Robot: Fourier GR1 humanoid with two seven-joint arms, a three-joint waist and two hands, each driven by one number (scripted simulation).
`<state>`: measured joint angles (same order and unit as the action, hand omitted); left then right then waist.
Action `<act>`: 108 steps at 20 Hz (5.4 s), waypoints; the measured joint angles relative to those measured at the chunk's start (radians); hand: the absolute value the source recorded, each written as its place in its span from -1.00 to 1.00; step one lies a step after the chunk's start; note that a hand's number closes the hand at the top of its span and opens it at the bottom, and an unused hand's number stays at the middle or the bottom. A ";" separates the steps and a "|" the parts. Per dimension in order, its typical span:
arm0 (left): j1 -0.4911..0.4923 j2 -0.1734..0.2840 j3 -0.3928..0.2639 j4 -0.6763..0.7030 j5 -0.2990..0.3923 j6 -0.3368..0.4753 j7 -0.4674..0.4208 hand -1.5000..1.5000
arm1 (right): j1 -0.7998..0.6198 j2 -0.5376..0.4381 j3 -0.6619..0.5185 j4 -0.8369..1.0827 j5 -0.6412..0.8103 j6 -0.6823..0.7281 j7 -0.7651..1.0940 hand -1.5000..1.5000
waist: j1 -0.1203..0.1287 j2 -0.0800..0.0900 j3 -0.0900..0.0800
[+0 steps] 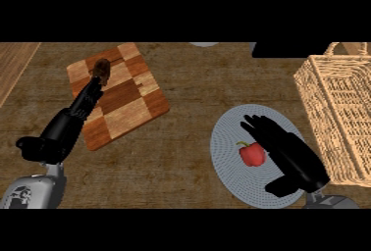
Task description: Pick the bell pepper from the placemat and place it in the basket
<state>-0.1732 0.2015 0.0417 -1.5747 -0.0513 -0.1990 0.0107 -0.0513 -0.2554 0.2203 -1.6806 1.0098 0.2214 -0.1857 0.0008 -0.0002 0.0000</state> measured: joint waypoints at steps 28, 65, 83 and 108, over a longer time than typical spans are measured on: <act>0.017 -0.042 0.017 -0.025 -0.038 -0.021 0.002 0.00 | -0.115 0.058 0.005 0.296 0.174 -0.032 -0.068 1.00 | 0.000 -0.012 -0.015; 0.037 -0.016 0.059 -0.039 -0.022 -0.037 0.011 0.00 | 1.013 -0.056 -0.285 -0.713 -0.710 0.032 -0.323 1.00 | -0.036 -0.004 -0.002; -0.009 -0.039 0.025 -0.028 -0.029 -0.045 0.019 0.00 | 0.551 -0.275 -0.704 -0.783 -1.080 -0.104 0.363 1.00 | 0.022 0.007 -0.003; 0.009 -0.049 0.029 -0.010 -0.050 -0.041 -0.008 0.00 | -0.210 -0.474 -0.632 0.192 -0.987 -0.159 0.260 1.00 | 0.008 0.003 0.000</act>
<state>-0.1645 0.1527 0.0705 -1.5846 -0.1014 -0.2400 0.0023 -0.2612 -0.7291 -0.4118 -1.4888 0.0229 0.0629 0.0742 0.0091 0.0023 0.0003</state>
